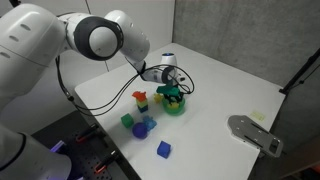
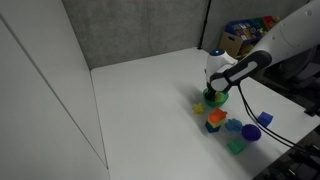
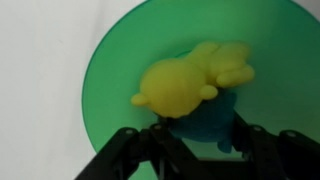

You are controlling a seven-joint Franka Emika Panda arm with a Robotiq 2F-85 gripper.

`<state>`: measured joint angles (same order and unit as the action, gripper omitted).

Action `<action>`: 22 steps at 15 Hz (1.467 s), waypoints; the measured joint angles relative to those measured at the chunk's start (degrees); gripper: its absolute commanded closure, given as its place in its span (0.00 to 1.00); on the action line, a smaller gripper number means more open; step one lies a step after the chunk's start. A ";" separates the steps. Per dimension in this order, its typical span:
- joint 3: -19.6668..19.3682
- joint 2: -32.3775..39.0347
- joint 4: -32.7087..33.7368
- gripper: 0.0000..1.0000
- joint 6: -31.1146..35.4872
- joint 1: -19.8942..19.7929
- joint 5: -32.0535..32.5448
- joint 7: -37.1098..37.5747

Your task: Take the blue thong out of the bowl and place it on the blue block

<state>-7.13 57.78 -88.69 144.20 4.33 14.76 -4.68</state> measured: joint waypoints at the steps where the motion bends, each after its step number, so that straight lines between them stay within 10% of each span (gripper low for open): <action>1: 0.00 -0.22 -0.01 0.70 0.00 -0.17 0.00 0.00; 10: 1.05 -9.13 -5.02 0.70 -0.19 -2.20 -0.16 -0.09; 22: 0.83 -28.30 -29.71 0.70 -0.70 -9.32 -0.24 -2.34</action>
<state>-6.30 29.48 -118.39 143.50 -4.99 14.52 -7.02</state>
